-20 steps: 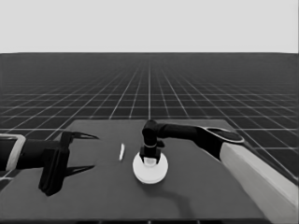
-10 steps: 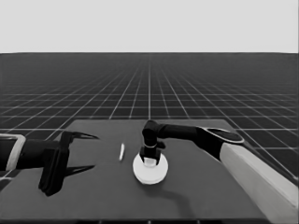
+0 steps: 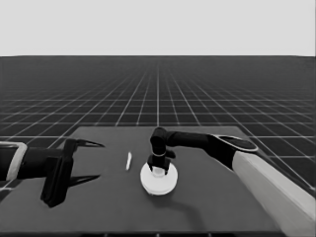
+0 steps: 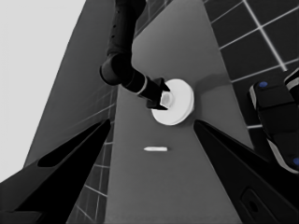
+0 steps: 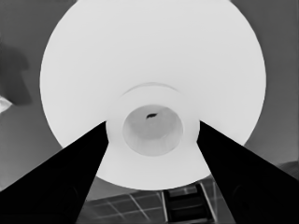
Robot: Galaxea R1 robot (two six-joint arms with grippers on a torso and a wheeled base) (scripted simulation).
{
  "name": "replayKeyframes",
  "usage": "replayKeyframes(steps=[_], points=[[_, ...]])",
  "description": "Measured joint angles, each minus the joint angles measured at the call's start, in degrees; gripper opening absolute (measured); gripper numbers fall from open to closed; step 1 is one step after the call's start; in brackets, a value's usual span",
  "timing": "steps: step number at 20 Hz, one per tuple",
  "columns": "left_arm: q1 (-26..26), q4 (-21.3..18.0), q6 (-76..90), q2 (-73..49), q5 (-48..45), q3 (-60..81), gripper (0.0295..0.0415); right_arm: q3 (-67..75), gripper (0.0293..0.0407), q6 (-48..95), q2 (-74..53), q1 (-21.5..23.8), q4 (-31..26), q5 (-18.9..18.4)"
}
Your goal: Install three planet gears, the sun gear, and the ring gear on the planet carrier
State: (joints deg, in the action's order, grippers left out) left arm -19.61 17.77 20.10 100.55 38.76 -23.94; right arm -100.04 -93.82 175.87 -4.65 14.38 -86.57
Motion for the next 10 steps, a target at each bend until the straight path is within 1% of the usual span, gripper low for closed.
replayKeyframes(steps=[10], points=[[0.0,0.0,0.0,0.0,0.0,0.0,0.0385,0.0,0.0348,-5.0,0.0,0.0,0.0,0.0]])
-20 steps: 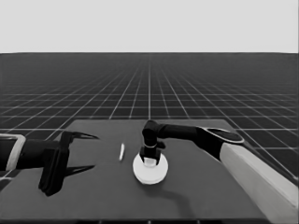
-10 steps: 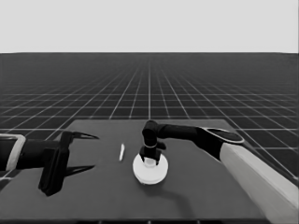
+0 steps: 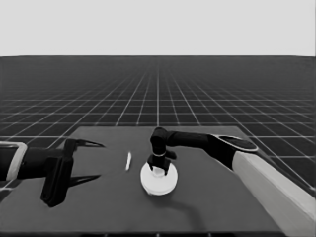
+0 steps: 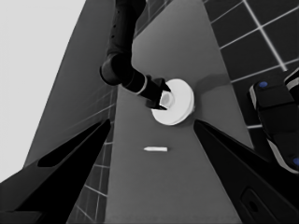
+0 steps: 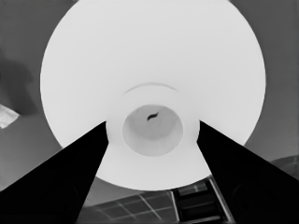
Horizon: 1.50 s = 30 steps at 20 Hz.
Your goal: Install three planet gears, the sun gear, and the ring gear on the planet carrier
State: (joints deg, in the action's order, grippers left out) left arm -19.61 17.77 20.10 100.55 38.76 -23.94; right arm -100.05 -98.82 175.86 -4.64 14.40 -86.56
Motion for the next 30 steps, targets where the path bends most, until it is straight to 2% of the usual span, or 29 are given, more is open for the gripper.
replayKeyframes(steps=[14,15,16,24,26,30], points=[[0.0,0.0,0.0,0.0,0.0,0.0,0.0385,0.0,0.0348,-7.0,0.0,-0.1,0.0,0.0],[0.0,0.0,0.0,0.0,0.0,0.0,0.0385,0.0,0.0373,-7.3,0.0,-0.1,0.0,0.0],[0.0,0.0,0.0,0.0,0.0,0.0,0.0385,0.0,0.0381,-7.5,0.0,-0.1,0.0,0.0],[0.0,0.0,0.0,0.0,0.0,0.0,0.0385,0.0,0.0385,-7.7,0.0,-0.1,0.0,0.0],[0.0,0.0,0.0,0.0,0.0,0.0,0.0385,2.3,0.0386,10.3,-0.5,4.0,-3.3,-1.4],[0.0,0.0,0.0,0.0,0.0,0.0,0.0385,3.0,0.0385,19.2,-0.6,6.1,-5.0,-1.6]])
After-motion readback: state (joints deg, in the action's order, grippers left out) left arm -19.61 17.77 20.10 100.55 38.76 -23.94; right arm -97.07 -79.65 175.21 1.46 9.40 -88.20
